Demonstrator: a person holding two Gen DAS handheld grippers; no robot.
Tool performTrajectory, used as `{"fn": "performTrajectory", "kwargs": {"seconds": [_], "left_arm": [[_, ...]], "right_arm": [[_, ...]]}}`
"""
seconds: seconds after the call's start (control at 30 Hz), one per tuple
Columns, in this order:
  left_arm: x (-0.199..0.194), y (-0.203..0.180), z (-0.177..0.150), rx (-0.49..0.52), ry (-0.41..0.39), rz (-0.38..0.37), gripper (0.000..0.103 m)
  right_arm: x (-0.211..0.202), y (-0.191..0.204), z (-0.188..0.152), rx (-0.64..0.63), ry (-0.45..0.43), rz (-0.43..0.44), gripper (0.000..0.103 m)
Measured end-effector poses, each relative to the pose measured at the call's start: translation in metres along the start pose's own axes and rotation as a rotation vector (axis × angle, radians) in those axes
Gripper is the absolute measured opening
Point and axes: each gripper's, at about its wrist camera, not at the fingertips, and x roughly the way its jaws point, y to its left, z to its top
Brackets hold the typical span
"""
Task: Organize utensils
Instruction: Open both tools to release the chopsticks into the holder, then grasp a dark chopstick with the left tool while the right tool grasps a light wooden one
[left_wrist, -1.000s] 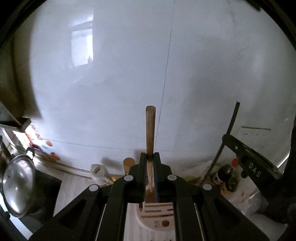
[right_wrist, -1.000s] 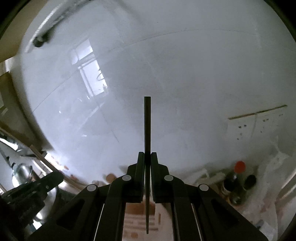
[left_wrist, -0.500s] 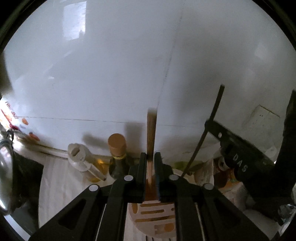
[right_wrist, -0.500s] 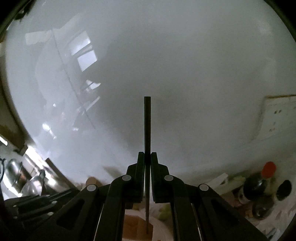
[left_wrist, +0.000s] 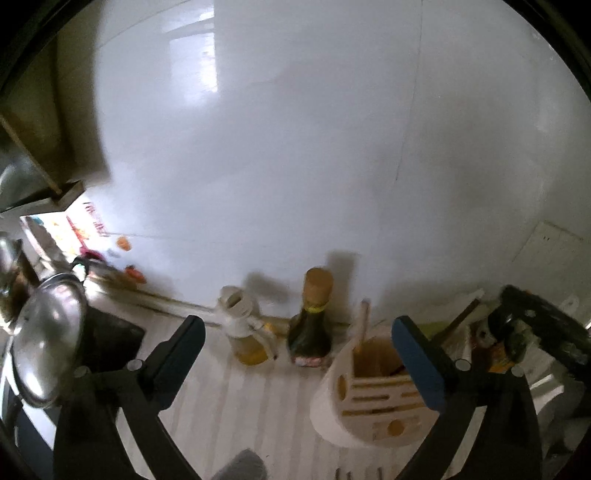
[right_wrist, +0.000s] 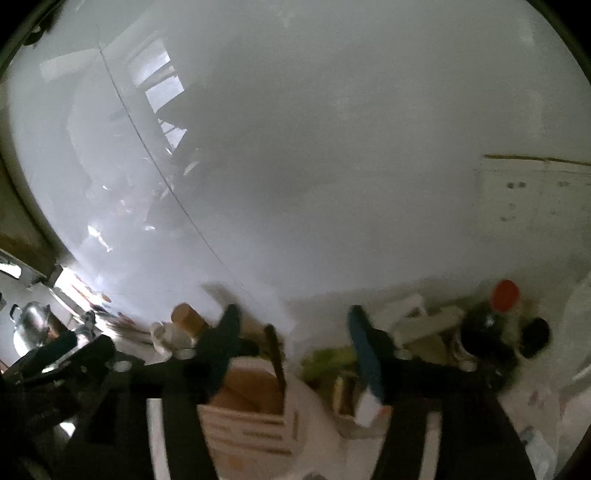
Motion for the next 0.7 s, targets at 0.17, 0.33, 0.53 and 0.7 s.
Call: {"fn": "performTrajectory", "kwargs": {"seconds": [0.17, 0.33, 0.53, 0.7], "left_arm": [[-0.011, 0.002, -0.029, -0.014, 0.035, 0.024, 0.103], [-0.007, -0.001, -0.078, 0.011, 0.113, 0.045, 0.103], [0.009, -0.013, -0.147, 0.060, 0.251, 0.066, 0.103], [0.033, -0.021, -0.206, 0.103, 0.384, 0.095, 0.103]], "right_arm": [[-0.026, -0.010, -0.032, 0.002, 0.013, -0.044, 0.098], [-0.040, -0.026, -0.078, 0.030, 0.063, -0.083, 0.099], [-0.023, -0.048, -0.159, 0.054, 0.240, -0.141, 0.099], [0.000, -0.059, -0.217, 0.047, 0.390, -0.158, 0.079]]}}
